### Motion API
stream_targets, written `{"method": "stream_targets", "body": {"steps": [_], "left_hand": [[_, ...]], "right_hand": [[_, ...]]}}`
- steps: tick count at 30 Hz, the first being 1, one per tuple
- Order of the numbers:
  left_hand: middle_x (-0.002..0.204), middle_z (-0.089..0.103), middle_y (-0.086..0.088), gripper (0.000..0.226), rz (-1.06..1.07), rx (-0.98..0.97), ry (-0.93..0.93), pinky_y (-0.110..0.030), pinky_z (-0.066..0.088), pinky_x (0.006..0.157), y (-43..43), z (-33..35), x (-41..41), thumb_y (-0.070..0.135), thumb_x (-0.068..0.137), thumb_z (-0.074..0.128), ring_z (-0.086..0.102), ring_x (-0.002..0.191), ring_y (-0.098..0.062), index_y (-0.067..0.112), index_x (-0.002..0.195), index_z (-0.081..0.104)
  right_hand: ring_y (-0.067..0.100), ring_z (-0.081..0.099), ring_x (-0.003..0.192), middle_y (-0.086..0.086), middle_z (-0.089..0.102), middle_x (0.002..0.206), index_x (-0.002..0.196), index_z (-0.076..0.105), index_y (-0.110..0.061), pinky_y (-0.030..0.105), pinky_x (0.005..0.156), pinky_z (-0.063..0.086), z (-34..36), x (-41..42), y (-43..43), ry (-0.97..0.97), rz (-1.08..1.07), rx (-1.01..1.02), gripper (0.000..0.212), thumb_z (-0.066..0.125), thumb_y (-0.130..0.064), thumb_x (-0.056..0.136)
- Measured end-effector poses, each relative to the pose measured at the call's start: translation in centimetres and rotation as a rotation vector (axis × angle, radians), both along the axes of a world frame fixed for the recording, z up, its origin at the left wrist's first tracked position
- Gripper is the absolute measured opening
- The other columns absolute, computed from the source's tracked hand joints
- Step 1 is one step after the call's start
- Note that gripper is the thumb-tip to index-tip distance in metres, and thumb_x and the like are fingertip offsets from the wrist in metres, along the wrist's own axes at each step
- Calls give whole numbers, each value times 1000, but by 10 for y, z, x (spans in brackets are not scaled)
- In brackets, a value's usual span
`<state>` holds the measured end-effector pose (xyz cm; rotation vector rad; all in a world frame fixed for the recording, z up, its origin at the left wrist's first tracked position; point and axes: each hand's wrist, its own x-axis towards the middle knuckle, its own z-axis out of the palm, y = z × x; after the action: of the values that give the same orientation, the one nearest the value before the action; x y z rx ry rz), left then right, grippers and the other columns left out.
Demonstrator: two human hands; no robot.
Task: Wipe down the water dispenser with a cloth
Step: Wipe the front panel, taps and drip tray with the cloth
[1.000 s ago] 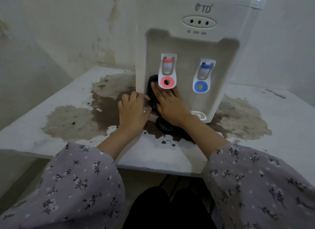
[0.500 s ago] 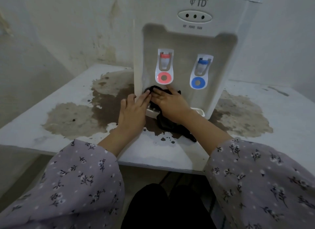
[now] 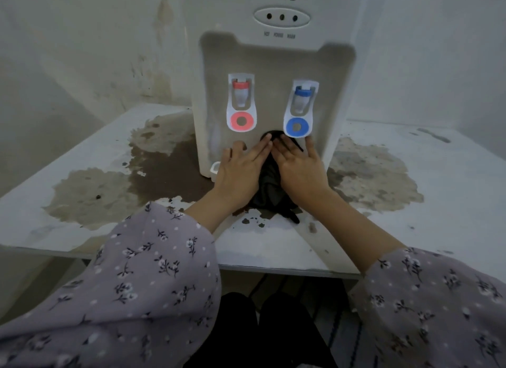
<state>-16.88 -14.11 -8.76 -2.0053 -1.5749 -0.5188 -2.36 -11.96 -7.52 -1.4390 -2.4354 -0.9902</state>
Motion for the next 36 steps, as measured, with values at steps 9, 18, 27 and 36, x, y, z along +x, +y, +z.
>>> {"method": "stream_targets", "body": {"steps": [9,18,27,36], "left_hand": [[155,15,13,59,-106,-118,-59,-31,24,78,12,4,42,11,94,36,37,100,-26,24,148,17],[154,18,14,56,-101,-188,33,-28,20,77,12,-2,38,34,95,47,36,105,-23,25,146,25],[149,31,7,51,-70,-244,27,-28,16,76,10,-4,29,26,96,41,33,109,-23,22,144,25],[116,63,-1,48,19,-128,94,-30,17,71,1,-19,-13,19,94,35,46,89,-27,11,141,36]], "right_hand": [[24,28,139,8,36,148,142,35,-5,55,108,-12,-15,44,1,-211,-225,244,58,34,-37,93],[15,66,99,4,71,104,111,68,-6,42,110,22,-38,32,3,28,-61,266,47,77,-26,70],[24,67,71,10,69,77,96,68,1,53,107,19,-35,19,4,341,74,79,34,76,-8,64],[32,62,106,21,64,115,121,57,4,39,101,39,-22,-5,9,394,298,-208,45,63,3,76]]}}
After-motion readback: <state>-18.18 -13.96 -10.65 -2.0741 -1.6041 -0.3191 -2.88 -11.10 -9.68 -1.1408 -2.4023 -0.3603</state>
